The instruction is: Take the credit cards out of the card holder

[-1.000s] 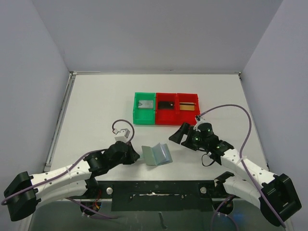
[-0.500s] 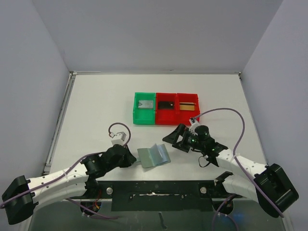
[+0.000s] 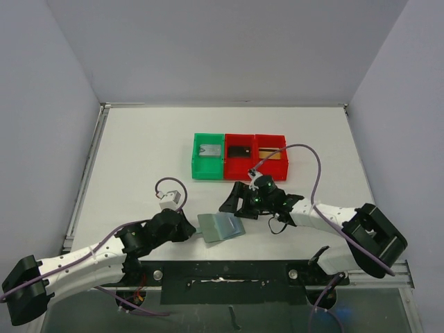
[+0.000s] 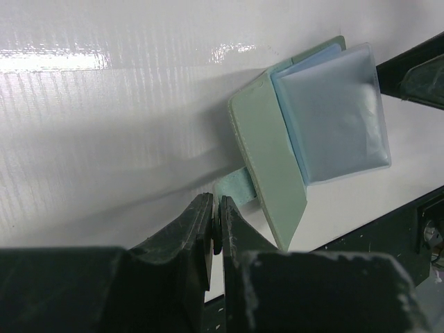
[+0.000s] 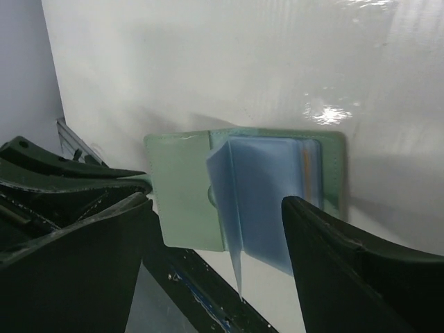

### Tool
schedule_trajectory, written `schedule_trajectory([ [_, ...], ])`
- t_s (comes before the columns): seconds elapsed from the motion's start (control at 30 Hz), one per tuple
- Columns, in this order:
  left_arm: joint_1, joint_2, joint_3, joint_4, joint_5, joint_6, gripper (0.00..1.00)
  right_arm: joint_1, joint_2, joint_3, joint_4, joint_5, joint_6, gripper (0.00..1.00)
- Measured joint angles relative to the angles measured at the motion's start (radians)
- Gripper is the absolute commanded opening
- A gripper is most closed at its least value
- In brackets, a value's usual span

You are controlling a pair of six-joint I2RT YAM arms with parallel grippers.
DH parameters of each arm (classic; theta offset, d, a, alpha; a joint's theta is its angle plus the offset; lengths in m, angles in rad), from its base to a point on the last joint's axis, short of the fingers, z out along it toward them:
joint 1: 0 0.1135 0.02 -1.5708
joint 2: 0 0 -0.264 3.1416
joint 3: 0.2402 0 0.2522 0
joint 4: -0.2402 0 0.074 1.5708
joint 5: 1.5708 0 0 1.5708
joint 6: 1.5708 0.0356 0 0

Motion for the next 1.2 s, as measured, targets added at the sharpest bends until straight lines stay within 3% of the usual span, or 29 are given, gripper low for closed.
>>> schedule_trajectory([
  [0.33, 0.0, -0.013, 0.0, 0.001, 0.0, -0.004, 0.0, 0.107, 0.162, 0.121, 0.1, -0.1, -0.016, 0.64],
  [0.6, 0.0, -0.02, -0.008, 0.01, 0.001, -0.039, 0.03, 0.141, 0.248, 0.132, 0.209, -0.142, 0.039, 0.66],
  [0.8, 0.0, -0.048, -0.031, 0.021, 0.001, -0.069, 0.09, 0.141, 0.27, 0.106, 0.294, -0.14, 0.11, 0.57],
  [1.07, 0.0, -0.083, -0.059, 0.031, 0.002, -0.103, 0.11, 0.142, 0.297, -0.022, 0.398, -0.111, 0.203, 0.46],
  [1.2, 0.0, -0.092, -0.081, 0.04, 0.003, -0.115, 0.27, 0.153, 0.298, -0.027, 0.416, -0.103, 0.214, 0.37],
])
